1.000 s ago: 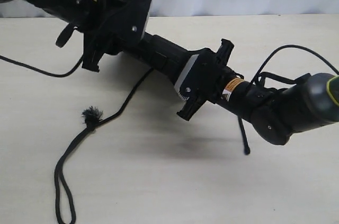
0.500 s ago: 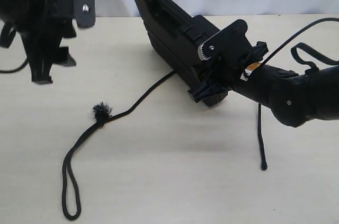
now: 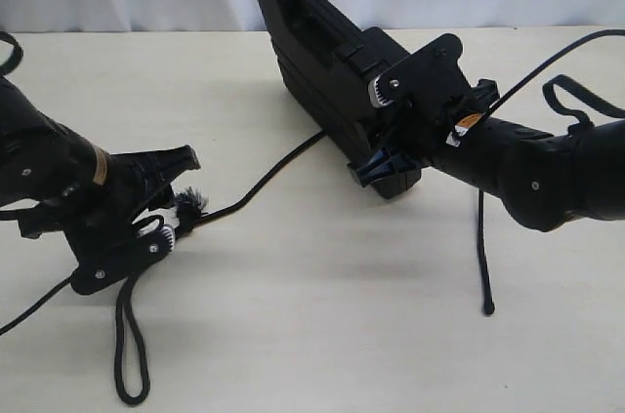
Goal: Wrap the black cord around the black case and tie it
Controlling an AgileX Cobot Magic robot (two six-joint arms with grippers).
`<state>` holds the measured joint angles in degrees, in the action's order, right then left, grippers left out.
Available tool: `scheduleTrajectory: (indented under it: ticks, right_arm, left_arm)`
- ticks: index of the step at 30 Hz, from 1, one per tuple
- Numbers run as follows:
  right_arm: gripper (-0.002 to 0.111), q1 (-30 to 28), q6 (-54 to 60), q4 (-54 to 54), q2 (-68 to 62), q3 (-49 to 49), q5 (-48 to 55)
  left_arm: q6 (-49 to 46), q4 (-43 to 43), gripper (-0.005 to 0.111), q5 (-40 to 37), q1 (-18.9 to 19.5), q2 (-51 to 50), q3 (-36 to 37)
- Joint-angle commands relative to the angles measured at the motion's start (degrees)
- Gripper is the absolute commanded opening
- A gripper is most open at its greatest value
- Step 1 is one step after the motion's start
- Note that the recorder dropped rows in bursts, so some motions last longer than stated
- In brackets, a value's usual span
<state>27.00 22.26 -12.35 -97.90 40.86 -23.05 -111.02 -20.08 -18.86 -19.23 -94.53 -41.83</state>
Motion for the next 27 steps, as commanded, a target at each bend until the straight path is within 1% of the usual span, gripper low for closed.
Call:
scheduleTrajectory:
  ticks: [1, 3, 5, 11, 12, 14, 18, 20, 22, 25, 27]
  right_arm:
    - [0.004, -0.3, -0.4, -0.3, 0.1, -0.2, 3.3]
    - [0.004, -0.3, -0.4, -0.3, 0.1, -0.2, 3.3]
    - [0.004, -0.3, -0.4, -0.3, 0.1, -0.2, 3.3]
    - [0.004, -0.3, -0.2, -0.3, 0.1, -0.2, 3.3]
    - [0.004, -0.3, -0.2, -0.3, 0.1, -0.2, 3.3]
    - [0.004, -0.3, -0.2, -0.3, 0.1, -0.2, 3.3]
    - [0.004, -0.3, -0.2, -0.3, 0.1, -0.2, 3.3]
    - [0.004, -0.3, -0.2, -0.3, 0.1, -0.2, 3.3]
    - [0.004, -0.3, -0.2, -0.3, 0.1, -0.2, 3.3]
    - [0.004, -0.3, -0.2, -0.3, 0.1, -0.2, 3.3]
    - [0.004, -0.3, -0.2, -0.3, 0.1, -0.2, 3.3]
  left_arm:
    - [-0.7, -7.3, 0.054, 6.6, -0.2, -6.3, 0.4]
    - [-0.7, -9.5, 0.054, 8.4, -0.2, -8.7, -0.2]
    - [-0.6, -9.5, 0.054, 10.1, -0.3, -10.2, -1.4]
    - [0.1, -11.0, 0.053, 9.6, -2.3, -13.6, -2.4]
    - [0.9, -10.9, 0.052, 9.5, -2.2, -13.9, -2.4]
    - [3.4, -10.9, 0.033, 8.7, -2.2, -14.3, -2.4]
    - [3.6, -10.7, 0.000, 7.0, -2.9, -14.3, -2.4]
    - [3.6, -9.8, 0.000, 6.7, -3.3, -14.3, -2.4]
    - [3.6, -7.1, 0.000, 7.1, -3.6, -13.7, -2.4]
    - [5.6, 1.5, 0.000, 7.1, -4.1, -10.2, -2.4]
    - [9.6, 6.4, 0.000, 7.1, -4.1, -8.0, -2.4]
